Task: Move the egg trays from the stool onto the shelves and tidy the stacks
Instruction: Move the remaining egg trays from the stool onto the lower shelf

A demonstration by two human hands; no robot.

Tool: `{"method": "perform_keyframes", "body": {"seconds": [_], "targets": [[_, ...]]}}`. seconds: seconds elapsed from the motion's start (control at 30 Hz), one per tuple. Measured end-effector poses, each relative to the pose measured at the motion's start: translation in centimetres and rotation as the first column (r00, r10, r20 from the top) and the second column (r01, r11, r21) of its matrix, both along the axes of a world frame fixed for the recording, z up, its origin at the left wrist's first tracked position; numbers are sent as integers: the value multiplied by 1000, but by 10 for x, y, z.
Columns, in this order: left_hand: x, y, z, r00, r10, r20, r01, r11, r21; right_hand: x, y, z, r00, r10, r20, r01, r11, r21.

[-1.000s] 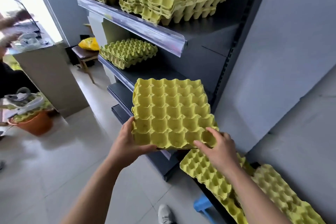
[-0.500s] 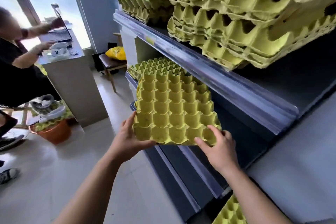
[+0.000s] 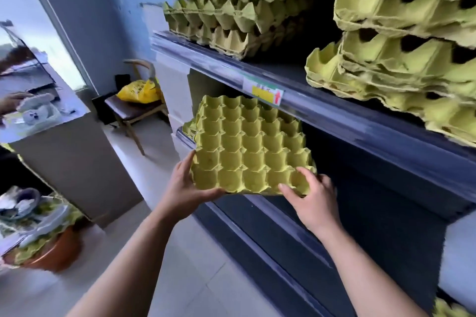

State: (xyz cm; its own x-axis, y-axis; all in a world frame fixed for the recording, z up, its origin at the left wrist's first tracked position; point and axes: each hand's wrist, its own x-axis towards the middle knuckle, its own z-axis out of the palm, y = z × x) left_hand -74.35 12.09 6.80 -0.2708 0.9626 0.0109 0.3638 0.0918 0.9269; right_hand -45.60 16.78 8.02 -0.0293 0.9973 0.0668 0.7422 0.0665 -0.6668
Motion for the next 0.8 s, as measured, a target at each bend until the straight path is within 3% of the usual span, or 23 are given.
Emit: {"method": "perform_keyframes", "body": {"seconds": [0.43,0.8], "targets": [[-93,111,-6,994,-105,-22,105,994,-8,-103,68,2,979,-188,81,186,982,37],[-138,188,-6,992,-128,-2,127,990,-59,-150,121,-10,971,-210,117,213,977,-7]]}}
